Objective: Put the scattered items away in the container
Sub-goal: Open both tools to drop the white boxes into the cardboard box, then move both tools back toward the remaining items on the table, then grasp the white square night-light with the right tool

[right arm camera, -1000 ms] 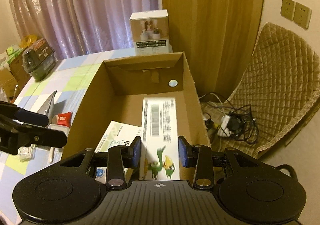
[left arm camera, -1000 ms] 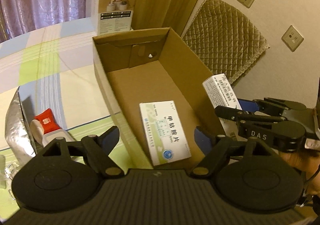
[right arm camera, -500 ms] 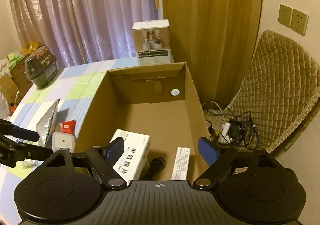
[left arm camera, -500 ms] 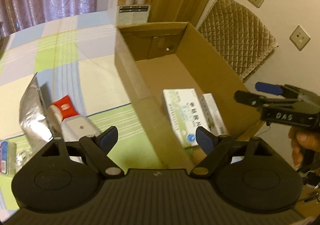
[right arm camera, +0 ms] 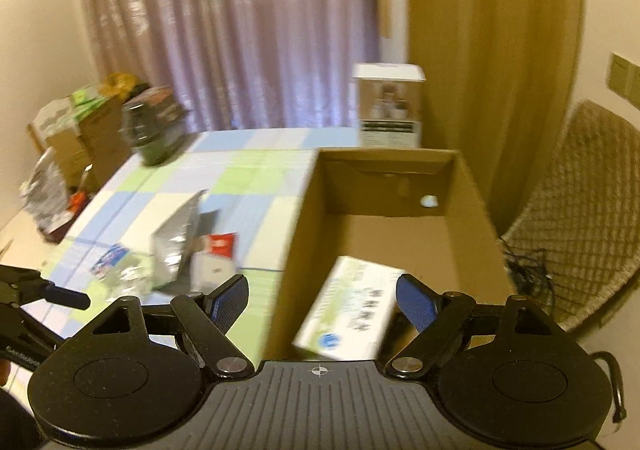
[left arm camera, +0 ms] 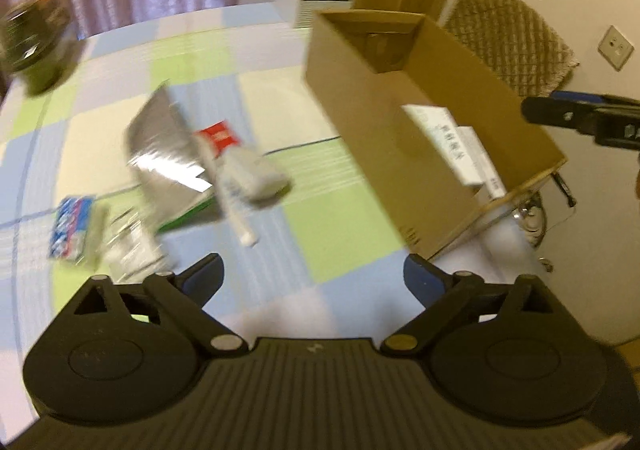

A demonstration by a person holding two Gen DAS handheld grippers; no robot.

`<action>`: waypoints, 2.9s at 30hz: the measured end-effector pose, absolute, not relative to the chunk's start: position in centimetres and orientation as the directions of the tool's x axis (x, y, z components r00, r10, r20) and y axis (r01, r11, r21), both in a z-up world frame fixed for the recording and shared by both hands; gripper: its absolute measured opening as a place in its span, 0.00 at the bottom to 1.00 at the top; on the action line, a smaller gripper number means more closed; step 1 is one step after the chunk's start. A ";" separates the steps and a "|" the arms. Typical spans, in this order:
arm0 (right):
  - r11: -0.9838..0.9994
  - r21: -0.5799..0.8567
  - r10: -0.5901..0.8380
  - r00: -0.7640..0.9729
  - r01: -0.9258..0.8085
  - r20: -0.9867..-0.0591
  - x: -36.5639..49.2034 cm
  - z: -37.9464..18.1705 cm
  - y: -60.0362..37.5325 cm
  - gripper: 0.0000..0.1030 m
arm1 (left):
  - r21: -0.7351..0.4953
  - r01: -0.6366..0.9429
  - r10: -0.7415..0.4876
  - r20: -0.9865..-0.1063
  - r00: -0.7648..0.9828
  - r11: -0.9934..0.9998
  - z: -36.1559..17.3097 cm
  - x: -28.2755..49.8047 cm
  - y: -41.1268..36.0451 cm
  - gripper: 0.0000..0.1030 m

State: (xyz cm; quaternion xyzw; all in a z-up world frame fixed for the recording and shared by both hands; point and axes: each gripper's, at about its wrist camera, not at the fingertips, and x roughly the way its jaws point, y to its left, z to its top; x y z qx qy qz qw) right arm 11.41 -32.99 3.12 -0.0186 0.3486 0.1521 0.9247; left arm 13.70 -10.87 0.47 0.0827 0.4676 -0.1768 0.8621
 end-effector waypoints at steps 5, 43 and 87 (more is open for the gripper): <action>0.935 0.069 0.307 0.697 -0.348 -0.648 9.8 3.8 -29.5 0.84 | 0.023 0.325 -0.154 -0.847 0.509 0.945 0.9 11.0 -5.6 0.98; 0.897 0.122 0.352 0.517 -0.425 -0.780 18.6 -5.8 -18.2 0.84 | -0.109 0.021 -0.102 -0.832 0.546 0.994 -4.3 16.9 2.4 0.99; 0.892 0.128 0.304 0.366 -0.434 -0.879 27.0 -14.1 -16.9 0.65 | 0.045 0.056 0.005 -0.814 0.581 0.997 -9.2 19.5 1.1 0.62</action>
